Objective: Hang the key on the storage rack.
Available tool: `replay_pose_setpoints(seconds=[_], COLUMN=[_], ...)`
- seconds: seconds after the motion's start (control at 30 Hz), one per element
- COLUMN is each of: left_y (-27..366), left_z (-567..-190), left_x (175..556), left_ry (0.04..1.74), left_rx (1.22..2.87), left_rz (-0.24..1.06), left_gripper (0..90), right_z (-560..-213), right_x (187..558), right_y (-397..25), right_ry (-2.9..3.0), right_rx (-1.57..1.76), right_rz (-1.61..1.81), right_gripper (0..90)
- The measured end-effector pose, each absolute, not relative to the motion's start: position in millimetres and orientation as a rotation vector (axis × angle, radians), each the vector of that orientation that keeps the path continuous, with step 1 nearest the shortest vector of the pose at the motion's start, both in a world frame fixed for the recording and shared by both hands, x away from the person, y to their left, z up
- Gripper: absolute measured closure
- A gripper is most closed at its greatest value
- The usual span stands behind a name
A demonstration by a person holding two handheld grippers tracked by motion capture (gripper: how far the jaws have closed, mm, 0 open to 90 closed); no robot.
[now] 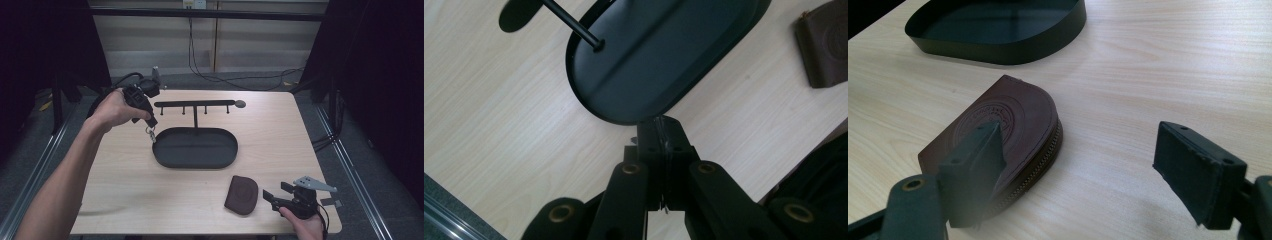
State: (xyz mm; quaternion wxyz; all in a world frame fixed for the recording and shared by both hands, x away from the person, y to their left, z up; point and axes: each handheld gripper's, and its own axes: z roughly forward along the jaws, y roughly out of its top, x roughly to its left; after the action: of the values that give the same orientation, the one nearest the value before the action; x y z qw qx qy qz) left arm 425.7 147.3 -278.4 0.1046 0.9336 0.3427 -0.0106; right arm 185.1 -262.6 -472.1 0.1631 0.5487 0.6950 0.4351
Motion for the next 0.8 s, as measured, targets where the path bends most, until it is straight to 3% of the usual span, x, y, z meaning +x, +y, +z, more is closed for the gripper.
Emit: replay_pose_setpoints(seconds=[0.8], left_y=[133.2], left_z=[-274.5], left_x=[458.9], left_ry=[1.078], left_rx=[2.699], left_rz=[-0.021], left_gripper=[89.5], right_z=[-472.1], right_x=[185.1], right_y=[-263.6], right_ry=[1.986], right_rx=[1.569], right_rz=[1.256], right_gripper=[19.8])
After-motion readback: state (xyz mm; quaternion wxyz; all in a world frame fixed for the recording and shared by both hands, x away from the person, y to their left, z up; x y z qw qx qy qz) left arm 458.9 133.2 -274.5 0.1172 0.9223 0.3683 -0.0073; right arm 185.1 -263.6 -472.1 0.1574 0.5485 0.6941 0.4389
